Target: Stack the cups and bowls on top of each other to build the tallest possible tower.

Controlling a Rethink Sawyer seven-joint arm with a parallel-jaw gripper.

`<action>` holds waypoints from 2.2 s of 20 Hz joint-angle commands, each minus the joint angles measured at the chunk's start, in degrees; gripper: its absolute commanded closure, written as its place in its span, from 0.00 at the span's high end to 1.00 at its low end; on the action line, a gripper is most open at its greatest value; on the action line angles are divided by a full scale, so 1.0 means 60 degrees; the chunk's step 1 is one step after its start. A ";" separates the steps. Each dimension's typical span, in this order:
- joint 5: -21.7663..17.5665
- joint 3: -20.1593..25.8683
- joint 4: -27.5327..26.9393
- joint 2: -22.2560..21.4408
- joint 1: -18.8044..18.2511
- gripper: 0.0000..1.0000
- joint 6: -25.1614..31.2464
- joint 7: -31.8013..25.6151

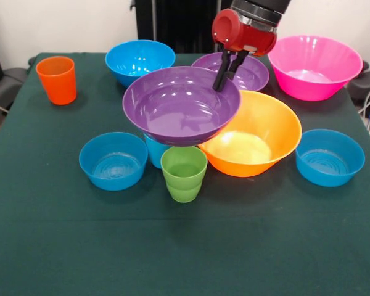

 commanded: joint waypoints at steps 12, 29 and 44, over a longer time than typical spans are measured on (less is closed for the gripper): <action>0.0586 0.0142 -0.0612 0.0580 0.0331 0.00 -0.0034 0.1532; 0.0733 -0.0134 -0.0787 0.0734 0.0630 0.00 0.0035 0.1671; 0.1040 -0.0448 -0.0961 0.0963 0.0843 0.00 0.0049 0.1675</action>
